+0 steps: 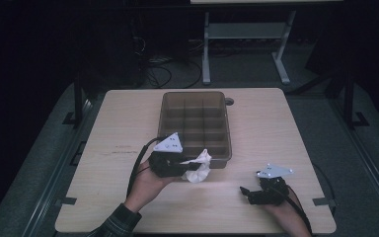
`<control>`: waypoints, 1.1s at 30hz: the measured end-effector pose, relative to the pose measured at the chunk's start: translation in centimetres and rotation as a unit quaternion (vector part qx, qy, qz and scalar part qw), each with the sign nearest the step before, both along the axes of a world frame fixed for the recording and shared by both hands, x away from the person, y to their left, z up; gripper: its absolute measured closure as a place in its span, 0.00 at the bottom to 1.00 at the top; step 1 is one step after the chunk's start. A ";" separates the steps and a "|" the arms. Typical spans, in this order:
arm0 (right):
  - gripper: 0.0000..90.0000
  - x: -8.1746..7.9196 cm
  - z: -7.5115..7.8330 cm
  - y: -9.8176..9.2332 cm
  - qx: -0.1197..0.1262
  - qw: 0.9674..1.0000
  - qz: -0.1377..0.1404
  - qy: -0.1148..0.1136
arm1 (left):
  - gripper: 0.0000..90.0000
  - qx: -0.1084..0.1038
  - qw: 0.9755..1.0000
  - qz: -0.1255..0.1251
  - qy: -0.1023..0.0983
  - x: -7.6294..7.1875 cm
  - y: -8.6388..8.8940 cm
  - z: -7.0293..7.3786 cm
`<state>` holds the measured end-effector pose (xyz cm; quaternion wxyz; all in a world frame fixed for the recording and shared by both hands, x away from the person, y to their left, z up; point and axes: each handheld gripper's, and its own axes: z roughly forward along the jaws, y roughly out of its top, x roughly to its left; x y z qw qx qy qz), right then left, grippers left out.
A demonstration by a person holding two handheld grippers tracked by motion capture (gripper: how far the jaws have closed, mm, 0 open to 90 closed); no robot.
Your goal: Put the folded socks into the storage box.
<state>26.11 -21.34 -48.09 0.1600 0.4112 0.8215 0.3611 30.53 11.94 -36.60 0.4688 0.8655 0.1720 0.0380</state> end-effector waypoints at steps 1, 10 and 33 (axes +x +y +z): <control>0.17 0.0 0.0 0.0 0.000 1.000 0.000 0.000 | 0.89 -0.001 1.000 -0.001 -0.001 0.2 0.0 0.2; 0.16 0.0 0.0 0.0 0.000 1.000 0.000 -0.001 | 0.89 -0.007 1.000 -0.002 -0.011 1.9 -0.4 1.4; 0.16 0.1 0.0 0.0 0.000 1.000 0.002 -0.002 | 0.88 -0.025 0.999 0.023 0.006 7.3 -0.4 1.0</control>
